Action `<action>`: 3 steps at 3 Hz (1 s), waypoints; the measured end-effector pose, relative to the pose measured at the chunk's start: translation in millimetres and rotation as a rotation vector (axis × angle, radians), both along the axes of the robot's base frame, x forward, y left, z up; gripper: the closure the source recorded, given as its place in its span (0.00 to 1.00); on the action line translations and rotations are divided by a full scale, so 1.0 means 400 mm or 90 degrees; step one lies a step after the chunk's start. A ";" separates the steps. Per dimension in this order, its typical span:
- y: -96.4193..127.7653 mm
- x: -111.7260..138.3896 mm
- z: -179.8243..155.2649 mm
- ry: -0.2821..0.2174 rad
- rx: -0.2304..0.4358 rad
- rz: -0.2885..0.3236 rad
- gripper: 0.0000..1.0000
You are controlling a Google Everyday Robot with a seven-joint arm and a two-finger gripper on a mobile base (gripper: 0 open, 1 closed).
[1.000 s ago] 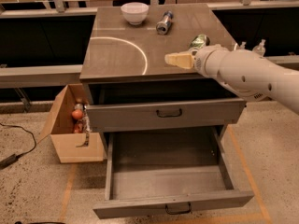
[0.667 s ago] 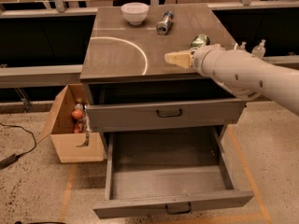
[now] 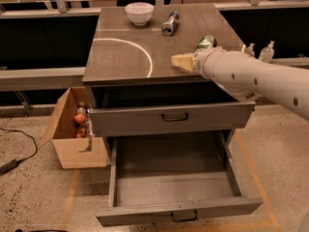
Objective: Place green can into middle drawer
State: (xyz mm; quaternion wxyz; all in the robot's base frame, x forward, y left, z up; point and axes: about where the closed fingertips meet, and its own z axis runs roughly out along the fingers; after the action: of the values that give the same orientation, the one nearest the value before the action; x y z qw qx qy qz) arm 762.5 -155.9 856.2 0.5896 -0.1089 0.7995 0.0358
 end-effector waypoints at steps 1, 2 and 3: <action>0.011 0.010 0.001 -0.003 -0.008 0.002 0.38; 0.021 0.016 0.006 -0.006 -0.009 0.010 0.61; 0.006 0.010 0.016 -0.005 -0.015 0.022 0.84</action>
Offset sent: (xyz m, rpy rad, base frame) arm 0.0098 0.0079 -0.0001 -0.0126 -0.0110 0.0340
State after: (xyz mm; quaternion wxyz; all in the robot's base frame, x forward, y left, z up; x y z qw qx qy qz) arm 766.6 -153.6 862.5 0.5907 -0.1295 0.7956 0.0359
